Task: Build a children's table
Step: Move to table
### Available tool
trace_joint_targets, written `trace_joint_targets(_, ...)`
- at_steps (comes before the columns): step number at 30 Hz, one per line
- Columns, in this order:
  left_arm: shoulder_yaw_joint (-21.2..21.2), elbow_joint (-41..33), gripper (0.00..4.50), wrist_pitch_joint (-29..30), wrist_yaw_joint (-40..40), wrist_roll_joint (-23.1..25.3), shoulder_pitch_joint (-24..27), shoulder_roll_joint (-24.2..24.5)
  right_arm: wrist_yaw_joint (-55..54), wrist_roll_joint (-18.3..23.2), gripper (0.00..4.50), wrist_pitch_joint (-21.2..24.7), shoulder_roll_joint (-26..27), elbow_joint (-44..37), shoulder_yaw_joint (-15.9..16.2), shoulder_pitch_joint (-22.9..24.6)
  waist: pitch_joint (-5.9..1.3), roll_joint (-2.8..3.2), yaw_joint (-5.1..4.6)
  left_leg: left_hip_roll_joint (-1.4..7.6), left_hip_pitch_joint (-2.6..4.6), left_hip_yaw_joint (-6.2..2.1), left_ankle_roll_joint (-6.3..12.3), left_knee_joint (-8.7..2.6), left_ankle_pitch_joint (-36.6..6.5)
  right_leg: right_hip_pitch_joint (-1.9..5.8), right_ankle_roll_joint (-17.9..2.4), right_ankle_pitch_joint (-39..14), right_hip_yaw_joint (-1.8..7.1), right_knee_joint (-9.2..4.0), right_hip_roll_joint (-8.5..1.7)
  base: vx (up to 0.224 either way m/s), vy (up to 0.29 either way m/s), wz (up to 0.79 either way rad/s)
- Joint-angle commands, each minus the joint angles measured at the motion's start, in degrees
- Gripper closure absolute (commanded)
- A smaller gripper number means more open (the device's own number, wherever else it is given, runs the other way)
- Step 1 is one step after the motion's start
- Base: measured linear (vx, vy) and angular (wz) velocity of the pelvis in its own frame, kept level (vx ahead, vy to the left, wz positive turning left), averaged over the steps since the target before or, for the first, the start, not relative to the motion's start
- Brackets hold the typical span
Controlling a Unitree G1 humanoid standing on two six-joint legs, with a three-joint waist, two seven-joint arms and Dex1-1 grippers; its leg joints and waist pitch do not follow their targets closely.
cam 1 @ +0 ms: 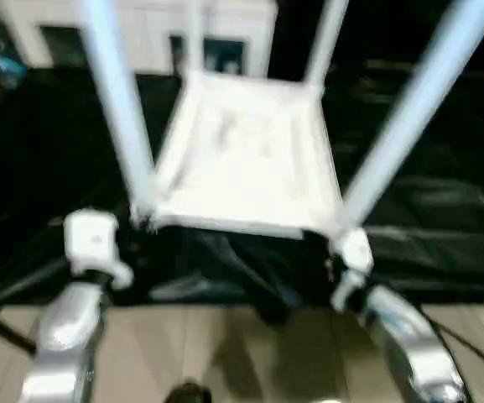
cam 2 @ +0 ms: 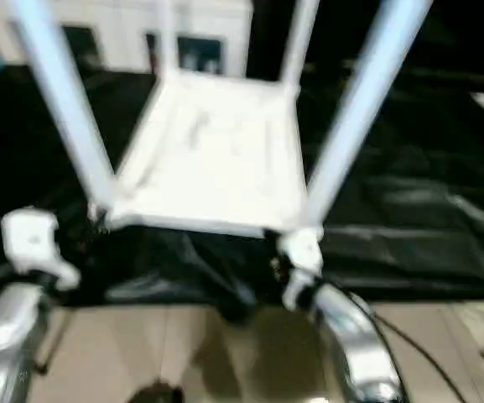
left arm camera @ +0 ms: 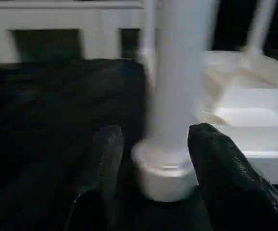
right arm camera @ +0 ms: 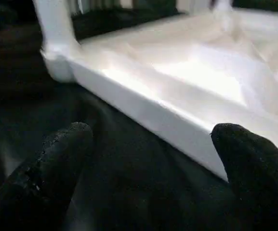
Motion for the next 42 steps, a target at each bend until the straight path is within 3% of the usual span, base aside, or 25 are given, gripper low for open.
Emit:
trace_joint_targets(1,-0.48,0.16,2.0,0.72,0.33,-1.26,-0.59,-1.54,-0.93,0.06,0.0,-0.93,-1.29,1.22,-1.31,0.76,-3.89,2.13,-0.86,13.69,4.47,-6.82,-8.93,-10.31,-10.86,-2.97,2.47,-6.1,1.33,1.94,-0.72,-0.063,0.023,0.11)
trace_joint_targets(4,-0.25,0.85,2.0,1.86,1.99,-0.32,-1.94,-0.95,-1.79,-0.64,0.0,-1.23,-1.43,0.88,-1.07,0.01,-2.86,-0.79,0.38,8.93,1.27,-1.44,-3.29,-12.19,-34.79,-1.23,0.75,-1.5,4.85,-2.98,-3.24,-0.117,-0.054,0.17)
trace_joint_targets(5,-0.28,1.18,2.0,1.84,2.15,-0.03,-2.32,-0.72,-2.09,-0.92,0.0,-1.26,-1.29,0.7,-1.21,-0.21,-2.06,-2.6,0.84,3.42,3.18,1.54,-3.58,-0.75,-28.87,-4.51,-2.41,-22.2,9.52,-13.32,-12.94,-0.115,-0.134,0.12)
trace_joint_targets(6,-0.31,1.37,2.0,2.07,2.45,0.31,-2.61,-0.61,-2.43,-1.02,0.0,-1.16,-1.17,0.53,-1.4,-0.42,-1.94,-3.39,1.1,2.41,2.72,0.23,-2.76,4.58,-15.3,-3.46,-0.57,-30.61,10.65,-15.59,-15.07,-0.062,-0.113,-0.2)
trace_joint_targets(7,-0.24,1.61,2.0,2.53,2.93,0.46,-3.15,-0.73,-3.0,-1.26,0.0,-1.05,-0.9,0.36,-1.88,-0.78,-1.41,-3.4,1.39,0.84,-1.05,-0.43,-2.97,5.05,-2.8,1.04,4.51,-37.87,9.2,-14.7,-11.97,-0.062,-0.113,-0.2)
trace_joint_targets(10,-0.26,1.65,2.0,2.72,3.16,0.53,-3.51,-1.07,-3.22,-1.26,0.0,-1.17,-0.7,0.25,-2.42,-1.12,-0.29,-1.91,0.18,4.54,4.09,-0.55,-5.35,-0.2,-15.11,-0.18,-1.54,-40.9,3.98,-15.13,-10.01,-0.093,0.029,-0.22)
trace_joint_targets(11,-0.48,1.63,2.0,2.77,2.83,0.36,-3.51,-1.14,-3.3,-1.04,0.0,-0.88,-0.7,-0.03,-2.52,-1.12,-1.76,-0.2,-0.98,8.56,5.62,-1.98,-5.87,-5.83,-30.72,0.3,-3.04,-25.26,2.08,-11.82,-6.19,-0.078,0.053,0.02)
trace_joint_targets(13,-1.09,1.76,2.0,2.26,1.89,0.28,-3.52,-1.23,-3.8,-0.99,0.0,-0.5,-0.93,-0.55,-2.46,-1.01,-2.0,0.79,-2.14,9.56,4.25,-2.71,-5.18,-8.82,-31.17,2.7,-5.97,-2.92,1.61,-9.29,-6.04,-0.072,0.077,-0.12)
trace_joint_targets(17,-2.15,2.19,2.0,2.16,1.86,1.14,-3.95,-0.8,-5.24,-1.24,0.0,-0.16,-0.96,-0.85,-2.38,-0.79,-0.92,-0.69,-2.45,7.45,5.21,-0.36,-7.45,-7.3,-35.25,0.92,-4.27,-26.66,2.91,-13.96,-9.4,-0.011,0.018,-0.05)
trace_joint_targets(21,-2.28,2.65,2.0,1.75,2.95,1.9,-4.36,-1.09,-5.5,-2.06,0.0,-0.14,-0.87,-0.64,-2.45,-0.9,-1.58,-0.69,-2.06,8.06,4.55,0.48,-4.97,-7.46,-24.06,1.02,-4.16,-21.08,3.12,-13.68,-8.85,0.0,0.0,0.0)
trace_joint_targets(23,-2.58,2.83,2.0,1.72,3.42,2.61,-4.82,-1.0,-5.82,-2.87,0.0,-0.41,-1.08,0.37,-2.29,-1.44,-1.44,-0.2,-2.13,6.48,1.11,-3.25,-2.77,-9.4,-25.14,3.45,-5.11,-13.53,-0.96,-11.23,-7.4,0.0,0.0,0.0)
trace_joint_targets(24,-2.65,2.85,2.0,1.72,3.45,2.72,-4.88,-0.96,-5.86,-2.97,0.0,-0.49,-1.11,0.59,-2.26,-1.54,-2.03,0.7,-2.07,6.56,2.08,-4.24,-3.07,-9.38,-26.13,3.21,-5.42,-10.6,-1.54,-10.68,-6.49,0.059,-0.042,0.39)
trace_joint_targets(25,-2.8,2.96,2.0,1.85,3.48,2.71,-5.11,-1.02,-5.95,-3.12,0.0,-1.02,-1.1,2.1,-2.25,-2.1,-2.42,1.87,-3.77,8.06,4.35,-9.89,-0.8,-10.63,-28.02,2.11,-7.9,-2.78,-1.99,-7.09,-3.28,0.059,-0.042,0.39)
trace_joint_targets(28,-1.46,3.28,2.0,2.11,3.6,-0.33,-5.39,-2.53,-6.79,-2.32,0.0,-2.03,-0.53,3.54,-3.03,-2.47,-2.12,1.65,-4.52,8.18,6.83,-16.31,4.43,-11.98,-27.7,-0.99,-10.84,-7.46,1.0,-2.27,-0.98,0.057,-0.096,0.55)
trace_joint_targets(30,-0.81,3.23,2.0,2.96,4.14,-0.71,-5.66,-2.69,-7.47,-1.31,0.0,-1.53,0.21,4.12,-3.96,-2.53,-2.48,0.06,-4.8,8.04,7.26,-13.22,8.16,-10.6,-21.16,-1.47,-12.71,-1.73,4.59,-3.96,-2.8,0.069,-0.232,0.51)
trace_joint_targets(31,-0.86,3.29,2.0,2.76,3.92,-0.54,-5.78,-2.43,-7.41,-1.31,0.0,-1.44,0.16,4.34,-4.01,-2.65,-2.48,-1.51,-3.54,2.87,5.18,-8.34,10.1,-6.69,-15.17,-0.17,-20.11,2.46,7.31,-10.72,-5.42,0.073,-0.268,0.46)
trace_joint_targets(32,-0.91,3.34,2.0,2.54,3.71,-0.46,-5.85,-2.26,-7.33,-1.36,0.0,-1.44,0.09,4.49,-4.0,-2.74,-3.82,-4.27,-1.24,-2.51,0.96,-0.09,8.41,4.47,-10.83,5.36,-21.74,8.71,8.62,-13.0,-7.42,0.109,-0.271,0.2)
trace_joint_targets(33,-1.0,3.5,2.0,2.9,4.06,0.45,-5.96,-1.85,-7.04,-1.52,0.0,-1.55,-0.06,4.71,-3.84,-2.84,-3.16,-3.84,-0.51,-2.13,0.73,0.47,5.96,4.44,-7.11,5.3,-15.4,13.46,7.93,-11.71,-7.73,0.078,-0.253,0.03)
trace_joint_targets(35,-1.13,3.74,2.0,2.96,3.72,1.14,-5.93,-1.02,-6.31,-1.4,0.0,-1.69,-0.08,5.12,-3.62,-2.93,-2.28,-4.2,0.98,-1.51,1.75,1.3,0.61,2.39,-2.78,4.92,13.57,29.22,7.58,-11.16,-7.22,0.05,-0.24,0.03)
trace_joint_targets(36,-1.08,3.93,2.0,2.42,3.24,0.78,-5.93,-0.96,-6.23,-1.47,0.0,-1.89,0.0,5.24,-3.52,-2.85,-2.52,-3.62,1.14,-0.82,1.99,1.05,1.2,1.41,-2.43,5.29,17.57,30.41,7.41,-11.12,-7.28,0.017,-0.16,0.01)
trace_joint_targets(37,-1.04,4.07,2.0,2.04,2.94,0.5,-5.94,-0.95,-6.21,-1.55,0.0,-2.04,0.06,5.32,-3.45,-2.79,-3.19,-2.07,1.38,1.82,2.07,0.15,3.18,-1.01,-2.33,6.01,21.85,33.04,6.16,-10.7,-6.94,0.017,-0.16,0.01)
trace_joint_targets(39,-1.1,4.06,2.0,2.25,2.63,0.31,-5.91,-0.92,-6.16,-1.66,0.0,-2.24,0.27,5.32,-3.18,-2.51,-4.91,-0.2,-0.57,15.89,6.67,-6.37,14.09,-4.5,-1.13,1.76,19.99,25.13,4.21,-4.11,-8.4,0.005,-0.101,0.11)
trace_joint_targets(40,-1.06,3.92,2.0,2.55,2.13,-0.25,-5.83,-0.95,-5.96,-1.61,0.0,-2.27,0.41,5.27,-2.94,-2.37,-4.65,-0.17,-2.17,19.91,10.32,-8.48,21.97,-3.65,9.57,-5.0,8.43,13.17,8.75,-0.83,-11.86,0.004,-0.096,0.14)
trace_joint_targets(41,-1.05,3.83,2.0,2.64,1.96,-0.39,-5.73,-0.87,-5.79,-1.64,0.0,-2.31,0.51,5.15,-2.66,-2.17,-3.42,-1.71,-1.3,10.48,6.98,-3.08,14.5,-0.98,10.31,-4.1,2.19,14.95,10.22,-6.17,-11.16,-0.033,-0.056,0.19)
trace_joint_targets(42,-1.04,3.81,2.0,2.62,1.93,-0.42,-5.7,-0.84,-5.73,-1.66,0.0,-2.31,0.53,5.09,-2.56,-2.1,-2.77,-2.5,-1.17,6.45,5.3,-0.17,10.62,-1.88,1.5,-2.03,2.36,11.21,9.52,-8.05,-8.72,-0.088,0.058,0.11)
